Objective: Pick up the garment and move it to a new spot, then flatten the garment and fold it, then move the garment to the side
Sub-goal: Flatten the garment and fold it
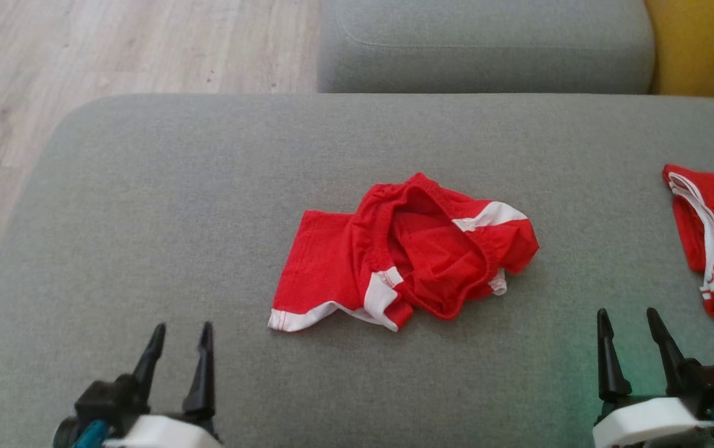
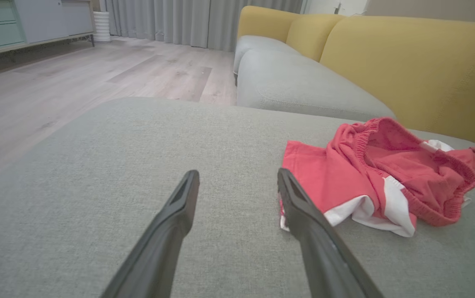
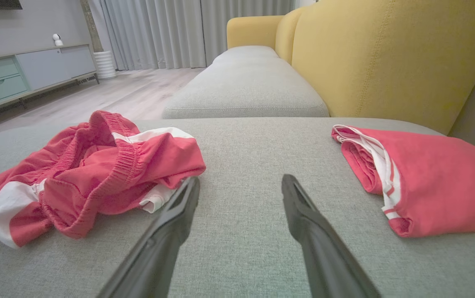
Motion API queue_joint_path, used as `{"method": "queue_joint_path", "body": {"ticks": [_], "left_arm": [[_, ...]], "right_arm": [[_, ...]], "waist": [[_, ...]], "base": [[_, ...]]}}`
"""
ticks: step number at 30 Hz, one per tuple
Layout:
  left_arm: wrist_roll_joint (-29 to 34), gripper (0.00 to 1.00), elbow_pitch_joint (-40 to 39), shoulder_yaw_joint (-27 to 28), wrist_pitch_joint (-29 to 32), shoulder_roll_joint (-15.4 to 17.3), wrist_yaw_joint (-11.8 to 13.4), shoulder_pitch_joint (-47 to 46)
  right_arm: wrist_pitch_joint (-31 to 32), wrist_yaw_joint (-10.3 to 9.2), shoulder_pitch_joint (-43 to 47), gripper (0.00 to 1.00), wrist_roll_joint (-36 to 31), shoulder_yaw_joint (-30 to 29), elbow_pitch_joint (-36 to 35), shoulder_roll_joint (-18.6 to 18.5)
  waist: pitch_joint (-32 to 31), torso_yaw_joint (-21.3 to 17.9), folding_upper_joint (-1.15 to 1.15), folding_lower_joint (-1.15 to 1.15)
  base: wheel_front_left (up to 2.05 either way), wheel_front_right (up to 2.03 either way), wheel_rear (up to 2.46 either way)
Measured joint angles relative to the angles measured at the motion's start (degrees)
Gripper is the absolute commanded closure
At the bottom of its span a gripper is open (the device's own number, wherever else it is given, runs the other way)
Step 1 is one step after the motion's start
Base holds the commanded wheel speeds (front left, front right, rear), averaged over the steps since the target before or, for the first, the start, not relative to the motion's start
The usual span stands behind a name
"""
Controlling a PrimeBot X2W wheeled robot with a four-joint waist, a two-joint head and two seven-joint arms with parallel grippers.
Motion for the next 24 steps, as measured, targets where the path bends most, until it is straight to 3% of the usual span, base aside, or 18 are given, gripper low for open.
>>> {"method": "queue_joint_path", "body": {"ticks": [2, 5, 12, 14, 24], "left_arm": [[-1.0, 0.0, -0.2, -1.7, 0.0, 0.0, 0.0, -0.9], [-7.6, 0.0, 0.4, -9.0, 0.0, 0.0, 0.7, -7.5], [-20.4, 0.0, 6.1, -24.7, 3.8, -0.3, 6.2, -24.7], [-22.9, 0.0, 6.6, -26.4, 5.0, -0.4, 6.9, -26.8], [-39.9, 0.0, 19.1, -36.4, 12.9, -0.6, 17.0, -42.0]], "right_arm": [[0.0, 0.0, -0.1, 0.0, 0.0, 0.1, 0.0, 0.0], [0.0, 0.0, -0.9, 0.0, 0.1, 0.9, -0.1, 0.0], [0.0, 0.0, -4.3, 0.0, 2.0, 3.2, -1.0, 0.0], [0.0, 0.0, -4.8, 0.0, 2.4, 3.7, -1.1, 0.0], [0.0, 0.0, -8.3, 0.0, 4.4, 5.4, -1.6, 0.0]], "waist": [[0.5, -0.5, 0.0, 0.0], [1.5, -2.0, 0.0, 0.0], [4.0, -6.6, 0.0, 0.0], [4.4, -7.3, 0.0, 0.0], [10.5, -14.4, 0.0, 0.01]], "base": [[0.0, 0.0, 0.0], [0.0, 0.0, 0.0], [0.0, 0.0, 0.0], [0.0, 0.0, 0.0], [0.0, 0.0, 0.0]]}}
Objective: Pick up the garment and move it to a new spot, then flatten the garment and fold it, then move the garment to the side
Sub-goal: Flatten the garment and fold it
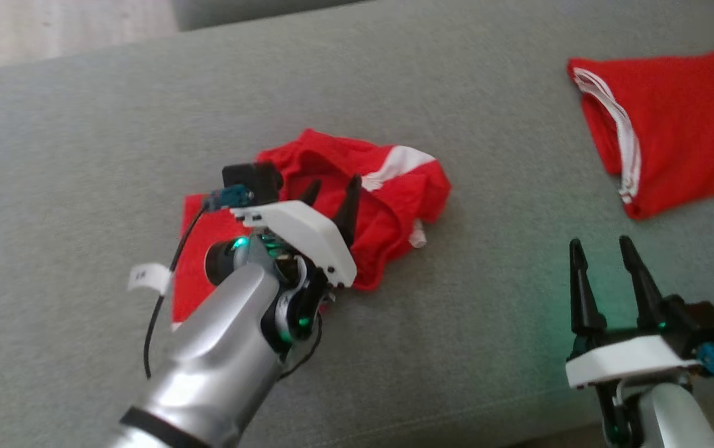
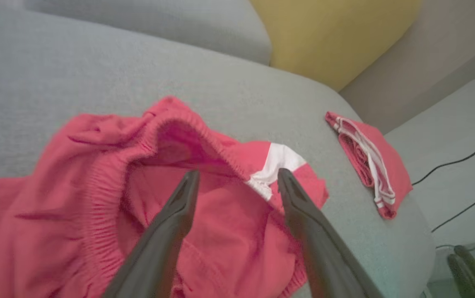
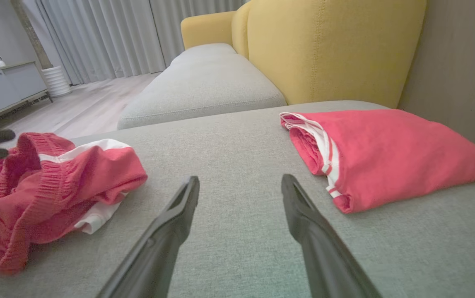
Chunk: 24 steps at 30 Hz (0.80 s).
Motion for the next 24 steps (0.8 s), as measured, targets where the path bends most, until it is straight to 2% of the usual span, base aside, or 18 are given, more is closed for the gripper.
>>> {"method": "queue_joint_path", "body": {"ticks": [2, 5, 12, 14, 15, 20, 22, 24], "left_arm": [[-2.1, 0.0, 2.6, -1.6, 0.7, -0.1, 1.4, -1.9], [-5.0, 0.0, 5.5, -3.9, 0.3, -0.1, 2.3, -3.8], [-7.9, 0.0, 10.6, -8.8, -3.0, -0.1, 1.8, -6.2], [-9.1, 0.15, 10.9, -9.9, -4.0, -0.1, 1.6, -6.9], [-10.4, 0.34, 10.9, -11.3, -5.2, -0.1, 1.2, -7.7], [-13.5, 0.33, 11.0, -14.3, -6.4, -0.1, 1.2, -9.4], [-14.6, 0.52, 11.3, -15.6, -6.9, -0.1, 1.2, -10.0], [-15.6, 0.55, 12.3, -17.1, -7.1, -0.1, 1.3, -10.5]], "right_arm": [[0.0, 0.0, -0.7, 0.0, 0.5, 0.2, 0.0, 0.0], [0.0, 0.0, -1.3, 0.0, 1.0, 0.3, 0.0, 0.0], [0.0, 0.0, -1.3, 0.0, 1.6, 0.5, 0.2, 0.0], [0.0, 0.0, -1.3, 0.0, 1.6, 0.7, 0.2, 0.0], [0.0, 0.0, -1.3, 0.0, 1.6, 1.0, 0.3, 0.0], [0.0, 0.0, -1.3, 0.0, 1.6, 1.5, 0.3, 0.0], [0.0, 0.0, -1.3, 0.0, 1.6, 1.7, 0.3, 0.0], [0.0, 0.0, -1.3, 0.0, 1.6, 1.8, 0.3, 0.0]], "waist": [[1.0, -1.2, 0.0, 0.0], [2.1, -2.8, 0.0, 0.0], [2.7, -4.3, 0.0, 0.0], [2.4, -4.2, 0.0, -0.01], [2.3, -4.3, 0.0, -0.01], [2.2, -4.5, 0.0, -0.01], [2.2, -4.8, 0.0, -0.01], [2.4, -5.0, 0.0, -0.01]], "base": [[0.0, 0.0, 0.0], [0.0, 0.0, 0.0], [0.0, 0.0, 0.0], [0.0, 0.0, 0.0], [0.0, 0.0, 0.0], [0.0, 0.0, 0.0], [0.0, 0.0, 0.0], [0.0, 0.0, 0.0]]}}
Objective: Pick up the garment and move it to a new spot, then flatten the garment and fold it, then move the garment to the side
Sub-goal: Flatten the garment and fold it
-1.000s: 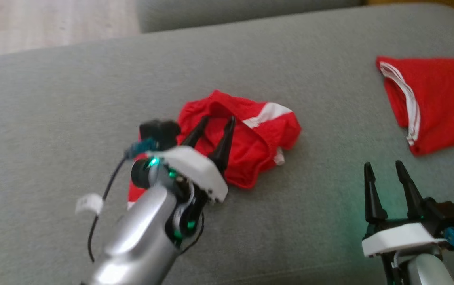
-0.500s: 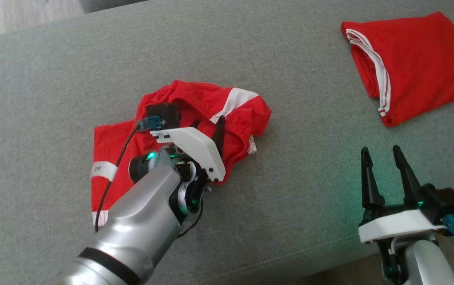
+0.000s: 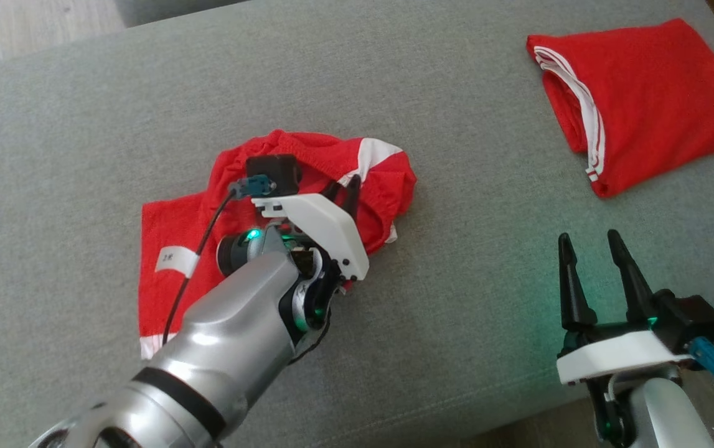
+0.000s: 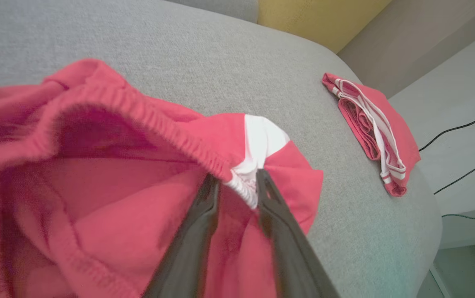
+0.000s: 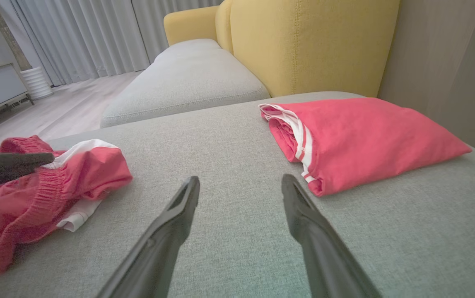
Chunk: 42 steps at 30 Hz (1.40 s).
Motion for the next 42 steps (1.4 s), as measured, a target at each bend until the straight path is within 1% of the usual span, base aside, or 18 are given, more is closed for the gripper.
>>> {"method": "queue_joint_path", "body": {"ticks": [1, 2, 5, 8, 10, 12, 14, 16, 19, 22, 25, 28, 32, 34, 35, 37, 40, 42], "left_arm": [[-0.5, 0.68, 0.5, -0.3, -0.2, 0.0, 0.0, -0.2], [-0.9, 1.0, 0.8, -0.8, -0.5, 0.0, -0.1, -0.5], [-1.4, 1.0, 1.3, -2.3, -1.2, 0.0, -1.2, -1.4], [-2.8, 1.0, 1.3, -2.2, -1.3, 0.0, -2.8, -4.1], [-3.1, 1.0, 1.2, -1.7, -0.8, 0.0, -4.7, -7.3], [-3.3, 1.0, 0.4, -1.3, 1.0, 0.6, -7.3, -11.4], [-4.8, 1.0, -1.3, 0.5, 3.5, 2.0, -9.7, -15.3], [-6.8, 1.0, -3.3, 2.4, 6.7, 4.0, -12.0, -18.4], [-10.9, 1.0, -6.2, 5.0, 12.6, 8.4, -14.4, -21.4], [-12.9, 1.0, -8.9, 6.4, 17.2, 12.7, -15.5, -23.1], [-14.3, 1.0, -11.1, 7.8, 19.9, 15.1, -16.3, -25.0], [-15.1, 1.0, -12.6, 9.3, 20.6, 15.8, -16.3, -27.2], [-18.3, 1.0, -17.1, 11.3, 22.0, 15.5, -17.6, -28.4], [-19.5, 1.0, -20.2, 11.3, 22.6, 15.1, -17.7, -28.4], [-19.5, 1.0, -20.2, 11.3, 22.6, 15.1, -17.7, -28.4], [-19.5, 1.0, -23.3, 10.7, 23.0, 15.1, -17.7, -27.9], [-19.4, 1.0, -29.3, 8.8, 23.4, 16.6, -17.3, -23.5], [-19.4, 1.0, -34.3, 6.7, 23.5, 19.1, -16.2, -18.2]], "right_arm": [[0.0, 0.0, 0.0, 0.0, 0.0, 0.1, 0.0, 0.0], [0.0, 0.0, 0.0, 0.0, 0.0, 0.1, 0.0, 0.0], [0.0, 0.0, 0.0, 0.0, 0.0, 0.0, 0.0, 0.0], [0.0, 0.0, 0.0, 0.0, 0.1, -0.1, -0.5, 0.0], [0.0, 0.0, 0.0, 0.0, 0.5, -0.2, -1.1, 0.0], [0.0, 0.0, 0.0, 0.0, 0.7, -0.1, -1.5, 0.0], [0.0, 0.0, 0.0, 0.0, 1.2, 0.3, -1.7, 0.0], [0.0, 0.0, 0.0, 0.0, 1.7, 1.0, -1.8, 0.0], [0.0, 0.0, 0.1, 0.0, 2.3, 2.0, -1.8, 0.0], [0.0, 0.0, 0.1, 0.0, 2.9, 2.2, -1.8, 0.0], [0.0, 0.0, 0.3, 0.0, 3.1, 2.4, -1.8, 0.0], [0.0, 0.0, 0.3, 0.0, 3.1, 2.6, -1.8, 0.0], [0.0, 0.0, 0.3, 0.0, 3.1, 2.5, -1.8, 0.0], [0.0, 0.0, 0.3, 0.0, 3.1, 1.9, -1.9, 0.0], [0.0, 0.0, 0.3, 0.0, 3.1, 1.9, -1.9, 0.0], [0.0, 0.0, 0.2, 0.0, 3.1, 1.3, -2.1, 0.0], [0.0, 0.0, 0.2, 0.0, 3.1, 0.7, -2.1, 0.0], [0.0, 0.0, 0.2, 0.0, 3.1, 0.3, -2.1, 0.0]], "waist": [[0.1, -0.1, 0.0, 0.0], [0.1, -0.3, 0.0, 0.0], [0.0, -0.5, 0.0, 0.0], [-0.5, -0.4, 0.0, 0.0], [-0.7, -0.3, 0.0, 0.0], [-1.0, -0.3, 0.0, 0.0], [-1.2, -0.4, 0.0, 0.0], [-1.6, -0.8, 0.0, 0.0], [-2.1, -1.7, 0.0, 0.0], [-2.7, -2.6, 0.0, 0.0], [-3.1, -3.2, 0.0, 0.0], [-3.3, -3.7, 0.0, 0.0], [-3.2, -4.0, 0.0, 0.0], [-2.8, -3.8, 0.0, 0.0], [-2.8, -3.8, 0.0, 0.0], [-2.3, -3.3, 0.0, 0.0], [-2.0, -2.3, 0.0, 0.0], [-1.9, -1.5, 0.0, 0.0]], "base": [[0.0, 0.0, 0.0], [0.0, 0.0, 0.0], [0.0, 0.0, 0.0], [0.0, 0.0, 0.0], [0.0, 0.0, 0.0], [0.0, 0.0, 0.0], [0.0, 0.0, 0.0], [0.0, 0.0, 0.0], [0.0, 0.0, 0.0], [0.0, 0.0, 0.0], [0.0, 0.0, 0.0], [0.0, 0.0, 0.0], [0.0, 0.0, 0.0], [0.0, 0.0, 0.0], [0.0, 0.0, 0.0], [0.0, 0.0, 0.0], [0.0, 0.0, 0.0], [0.0, 0.0, 0.0]]}}
